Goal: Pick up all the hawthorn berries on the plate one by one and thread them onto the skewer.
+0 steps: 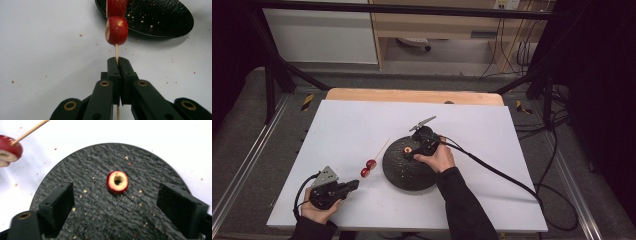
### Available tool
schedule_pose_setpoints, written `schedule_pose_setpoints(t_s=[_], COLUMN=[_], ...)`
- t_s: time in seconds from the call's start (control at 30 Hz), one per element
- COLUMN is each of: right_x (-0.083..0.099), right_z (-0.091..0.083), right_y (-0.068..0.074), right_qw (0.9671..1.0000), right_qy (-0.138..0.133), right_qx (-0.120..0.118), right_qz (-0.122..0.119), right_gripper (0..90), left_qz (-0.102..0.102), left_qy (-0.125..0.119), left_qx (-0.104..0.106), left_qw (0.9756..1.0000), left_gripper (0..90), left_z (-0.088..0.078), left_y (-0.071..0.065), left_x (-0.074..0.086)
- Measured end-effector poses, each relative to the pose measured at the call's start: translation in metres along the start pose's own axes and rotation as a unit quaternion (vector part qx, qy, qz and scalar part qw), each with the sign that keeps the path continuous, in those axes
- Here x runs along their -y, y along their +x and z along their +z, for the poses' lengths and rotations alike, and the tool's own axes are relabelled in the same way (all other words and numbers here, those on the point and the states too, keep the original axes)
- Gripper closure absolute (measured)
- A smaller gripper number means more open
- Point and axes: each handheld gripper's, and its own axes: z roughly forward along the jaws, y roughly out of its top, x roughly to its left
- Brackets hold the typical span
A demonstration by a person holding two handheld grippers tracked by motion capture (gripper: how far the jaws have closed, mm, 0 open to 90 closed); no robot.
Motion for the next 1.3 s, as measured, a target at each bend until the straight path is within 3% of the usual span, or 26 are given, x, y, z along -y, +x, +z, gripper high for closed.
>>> schedule_pose_setpoints(t_s=[0.33, 0.67, 1.3], right_x=[-0.016, -0.018, -0.017], right_z=[0.014, 0.032, 0.039], right_y=[-0.006, -0.012, -0.018], right_qw=[0.9994, 0.9974, 0.9957], right_qy=[0.034, 0.067, 0.079], right_qx=[-0.007, -0.019, -0.04], right_qz=[0.0, 0.015, 0.027], right_gripper=[32.2, 44.2, 61.7], left_qz=[0.001, 0.001, 0.001], left_qy=[0.0, 0.0, 0.002], left_qx=[0.0, 0.001, 0.001], left_qw=[1.0, 1.0, 1.0], left_gripper=[88.2, 88.2, 88.2], left_z=[0.0, 0.0, 0.001], left_y=[0.0, 0.0, 0.0], left_x=[0.0, 0.0, 0.0])
